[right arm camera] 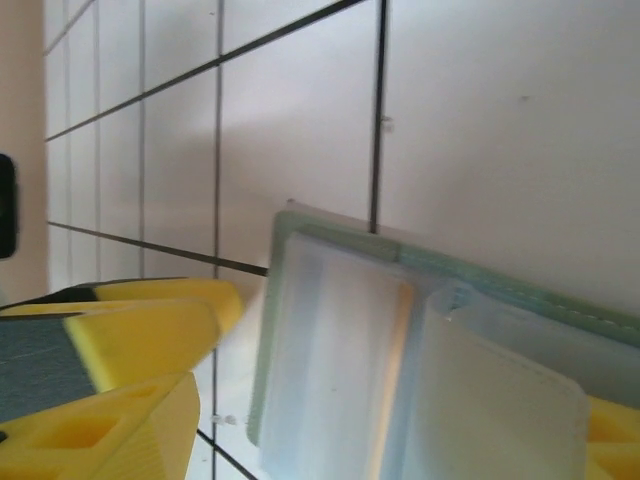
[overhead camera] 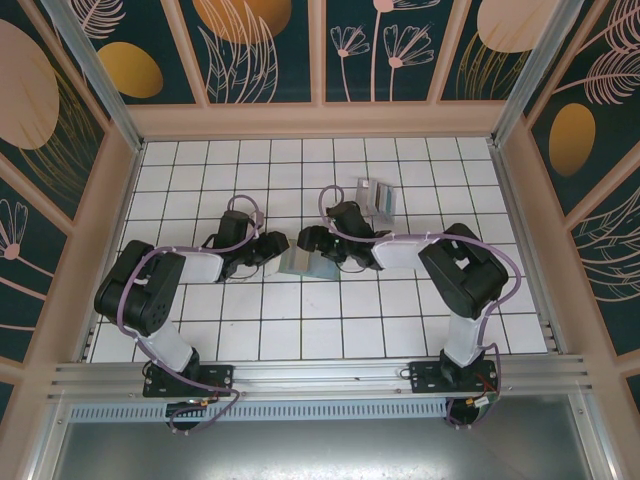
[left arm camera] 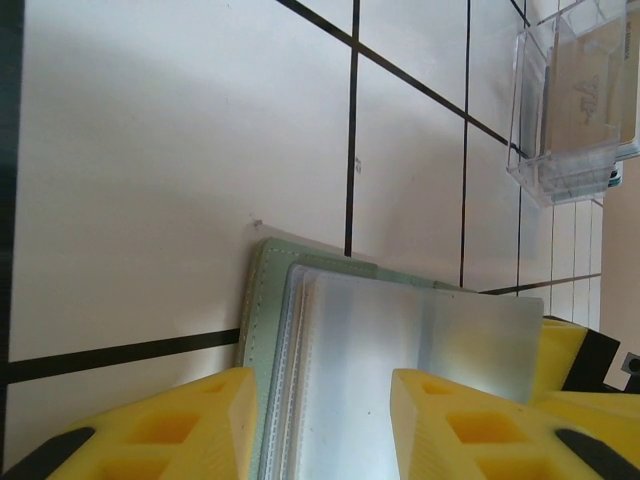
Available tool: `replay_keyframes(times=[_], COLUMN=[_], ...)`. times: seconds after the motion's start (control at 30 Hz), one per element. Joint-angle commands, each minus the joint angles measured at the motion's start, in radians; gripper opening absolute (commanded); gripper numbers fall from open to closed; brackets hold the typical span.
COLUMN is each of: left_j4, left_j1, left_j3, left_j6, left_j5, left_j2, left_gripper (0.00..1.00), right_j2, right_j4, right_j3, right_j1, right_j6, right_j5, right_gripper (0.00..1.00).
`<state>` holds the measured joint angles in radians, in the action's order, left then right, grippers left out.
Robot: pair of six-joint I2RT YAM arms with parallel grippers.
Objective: Put the credit cards into the card holder
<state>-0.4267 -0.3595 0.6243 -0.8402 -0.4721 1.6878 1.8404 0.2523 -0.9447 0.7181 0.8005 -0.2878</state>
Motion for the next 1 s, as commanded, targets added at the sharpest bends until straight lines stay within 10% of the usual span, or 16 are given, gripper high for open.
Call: replay_keyframes(times=[0.0, 0.7, 0.97], left_j4=[-0.044, 0.209, 0.283], left_j1=[0.006, 0.001, 0.0], left_j3=[-0.011, 0.033, 0.03], left_j6=[-0.004, 0.207, 0.244], left_j5=[-0.023, 0.282, 0.365], left_j2=[-0.002, -0.101, -0.211], left_gripper=[0.41, 0.4, 0.47], right_j2=[-0.067, -0.212, -0.015], right_j4=[-0.126, -0.512, -0.652], right_j3=[-0.023, -0.178, -0.442], right_j1=[0.007, -0.107, -0.227], right_j6=[-0.043, -0.312, -0.355], right_j5=[0.083, 0.493, 0.655], right_gripper=[0.71, 0.67, 0.99])
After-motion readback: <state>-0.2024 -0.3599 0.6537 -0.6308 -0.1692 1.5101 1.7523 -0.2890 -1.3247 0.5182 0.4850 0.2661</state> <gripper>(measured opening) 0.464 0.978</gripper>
